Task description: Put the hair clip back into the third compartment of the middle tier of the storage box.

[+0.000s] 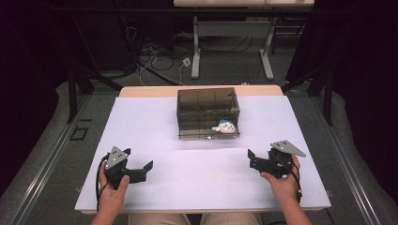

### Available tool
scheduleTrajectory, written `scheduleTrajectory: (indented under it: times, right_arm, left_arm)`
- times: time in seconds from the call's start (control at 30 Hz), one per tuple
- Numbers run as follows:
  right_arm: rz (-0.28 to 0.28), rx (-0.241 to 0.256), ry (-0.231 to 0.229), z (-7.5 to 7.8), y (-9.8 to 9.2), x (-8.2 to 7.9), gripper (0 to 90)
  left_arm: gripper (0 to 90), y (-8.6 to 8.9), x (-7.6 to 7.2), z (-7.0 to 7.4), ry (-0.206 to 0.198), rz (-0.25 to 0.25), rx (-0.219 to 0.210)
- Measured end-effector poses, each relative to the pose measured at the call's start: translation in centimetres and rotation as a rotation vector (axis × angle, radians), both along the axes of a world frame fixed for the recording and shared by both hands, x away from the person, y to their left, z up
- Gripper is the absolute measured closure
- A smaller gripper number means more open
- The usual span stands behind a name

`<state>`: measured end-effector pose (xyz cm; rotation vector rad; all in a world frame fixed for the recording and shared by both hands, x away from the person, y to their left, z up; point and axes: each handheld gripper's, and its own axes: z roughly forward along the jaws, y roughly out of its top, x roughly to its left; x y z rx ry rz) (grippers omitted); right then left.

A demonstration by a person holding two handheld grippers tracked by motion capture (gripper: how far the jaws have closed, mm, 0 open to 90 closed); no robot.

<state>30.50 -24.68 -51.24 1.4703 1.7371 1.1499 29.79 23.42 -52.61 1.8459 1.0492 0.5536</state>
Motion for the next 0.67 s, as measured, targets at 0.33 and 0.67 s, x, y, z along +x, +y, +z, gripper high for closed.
scheduleTrajectory:
  times: [0.33, 0.67]
  right_arm:
    - [-0.058, -0.010, 0.025, -0.9, -1.0, 0.6, 1.1]
    - [-0.062, -0.014, 0.038, -0.9, -1.2, 0.6, 1.1]
  left_arm:
    - [0.3, 0.0, 0.1, 0.0, -0.016, 0.005, -0.004]
    - [0.3, 0.0, 0.1, 0.0, -0.011, 0.004, -0.001]
